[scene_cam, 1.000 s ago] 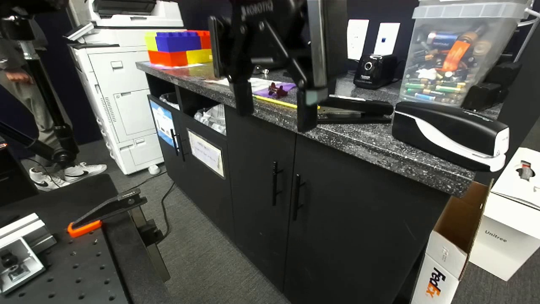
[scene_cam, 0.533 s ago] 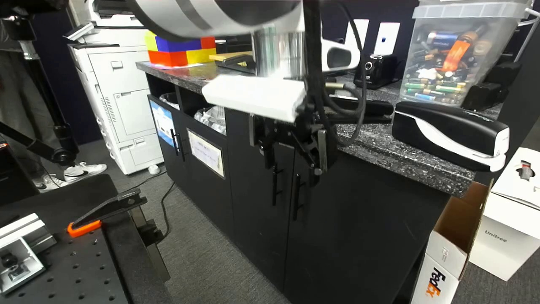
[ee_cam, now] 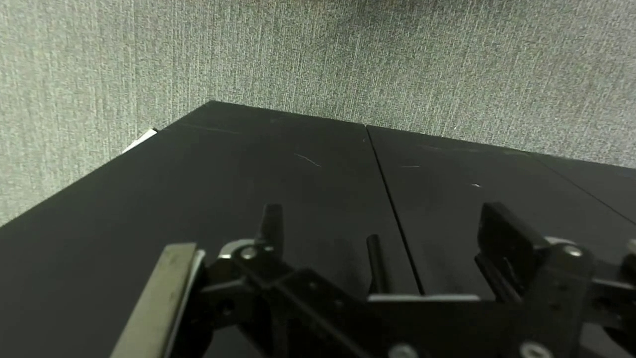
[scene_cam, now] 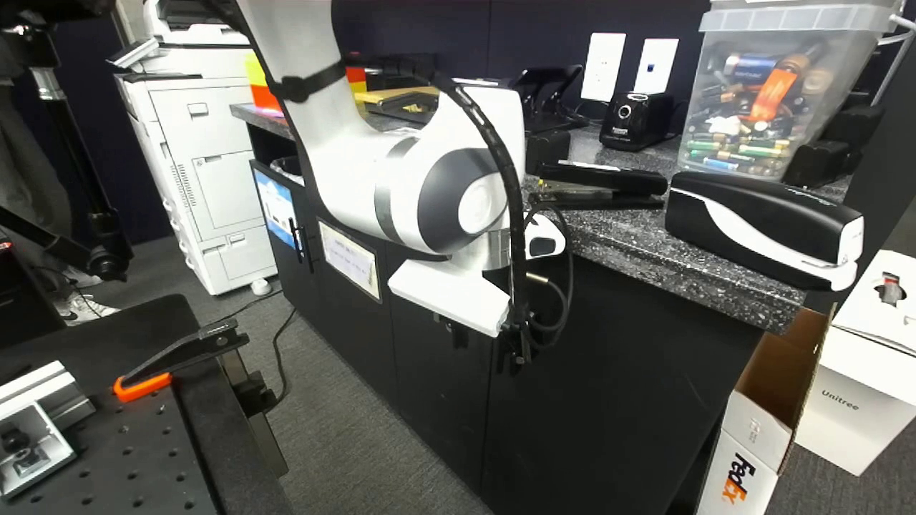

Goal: Open the right door of the cabinet on the right

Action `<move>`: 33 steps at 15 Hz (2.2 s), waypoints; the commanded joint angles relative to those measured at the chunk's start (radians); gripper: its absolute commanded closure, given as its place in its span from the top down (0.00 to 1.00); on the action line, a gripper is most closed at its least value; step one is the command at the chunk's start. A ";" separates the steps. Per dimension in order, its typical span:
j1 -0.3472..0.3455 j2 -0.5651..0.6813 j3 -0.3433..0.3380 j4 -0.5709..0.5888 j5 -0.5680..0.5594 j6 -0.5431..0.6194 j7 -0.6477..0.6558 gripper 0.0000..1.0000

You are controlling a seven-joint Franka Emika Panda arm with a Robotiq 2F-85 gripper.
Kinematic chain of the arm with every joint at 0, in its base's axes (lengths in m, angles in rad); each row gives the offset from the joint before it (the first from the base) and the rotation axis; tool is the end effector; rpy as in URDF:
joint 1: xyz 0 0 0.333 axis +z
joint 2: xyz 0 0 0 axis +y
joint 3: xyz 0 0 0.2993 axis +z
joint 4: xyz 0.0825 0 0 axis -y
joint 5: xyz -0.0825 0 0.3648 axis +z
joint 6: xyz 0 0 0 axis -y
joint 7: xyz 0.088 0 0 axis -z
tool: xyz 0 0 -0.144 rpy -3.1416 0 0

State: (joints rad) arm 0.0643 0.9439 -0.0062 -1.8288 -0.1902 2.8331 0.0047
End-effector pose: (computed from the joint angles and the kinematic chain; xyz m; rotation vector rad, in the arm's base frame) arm 0.5937 0.0419 -0.0075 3.0527 0.3614 0.0952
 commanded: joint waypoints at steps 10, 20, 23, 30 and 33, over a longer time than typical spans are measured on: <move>0.219 0.127 -0.178 0.043 0.015 0.317 0.052 1.00; 0.258 0.178 -0.210 -0.019 0.137 0.692 -0.038 0.49; 0.254 0.184 -0.202 -0.024 0.161 0.714 -0.064 0.27; 0.235 0.163 -0.165 -0.027 0.149 0.639 -0.089 0.05; 0.115 0.085 -0.029 -0.088 0.068 0.534 -0.092 0.05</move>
State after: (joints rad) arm 0.2709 1.1039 -0.1749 -1.8425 -0.0554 3.4433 -0.0544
